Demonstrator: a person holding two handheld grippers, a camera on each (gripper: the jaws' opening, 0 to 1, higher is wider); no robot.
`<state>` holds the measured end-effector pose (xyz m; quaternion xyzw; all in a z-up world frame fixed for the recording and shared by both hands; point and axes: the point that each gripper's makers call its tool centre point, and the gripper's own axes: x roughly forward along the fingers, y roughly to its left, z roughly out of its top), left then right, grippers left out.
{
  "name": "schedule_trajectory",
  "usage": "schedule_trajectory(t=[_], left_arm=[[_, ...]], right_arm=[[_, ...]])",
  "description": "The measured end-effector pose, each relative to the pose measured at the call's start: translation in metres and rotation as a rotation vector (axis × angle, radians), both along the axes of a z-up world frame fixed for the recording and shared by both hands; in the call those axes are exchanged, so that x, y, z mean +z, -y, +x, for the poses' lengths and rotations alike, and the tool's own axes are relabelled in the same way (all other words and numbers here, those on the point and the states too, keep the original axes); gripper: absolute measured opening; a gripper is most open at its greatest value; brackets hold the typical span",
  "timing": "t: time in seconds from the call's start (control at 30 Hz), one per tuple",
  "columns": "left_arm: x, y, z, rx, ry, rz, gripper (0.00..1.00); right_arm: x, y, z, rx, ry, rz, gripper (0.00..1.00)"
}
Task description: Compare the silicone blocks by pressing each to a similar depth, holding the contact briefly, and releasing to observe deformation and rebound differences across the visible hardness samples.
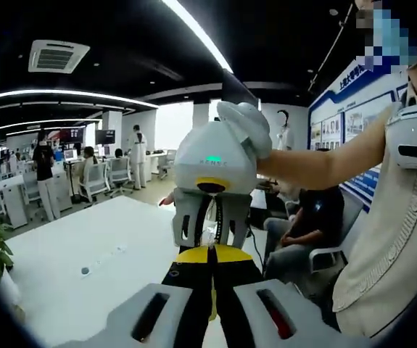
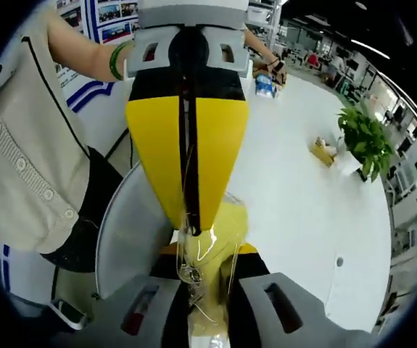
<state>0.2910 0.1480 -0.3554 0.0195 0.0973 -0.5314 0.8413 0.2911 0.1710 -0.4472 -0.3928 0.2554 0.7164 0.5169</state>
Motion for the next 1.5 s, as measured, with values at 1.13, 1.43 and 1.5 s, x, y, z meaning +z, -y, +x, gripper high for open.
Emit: schedule_trajectory(t=[1.13, 1.43, 1.5], left_arm=[[-0.008, 0.013, 0.001, -0.034, 0.013, 0.036, 0.00], [-0.013, 0.025, 0.013, -0.054, 0.002, 0.049, 0.00], [-0.015, 0.026, 0.014, -0.055, -0.001, 0.053, 0.00]], right_arm=[[-0.008, 0.010, 0.008, -0.055, 0.014, -0.007, 0.05], [-0.015, 0.015, 0.023, -0.083, 0.002, -0.005, 0.05], [-0.017, 0.015, 0.025, -0.086, -0.003, -0.003, 0.05]])
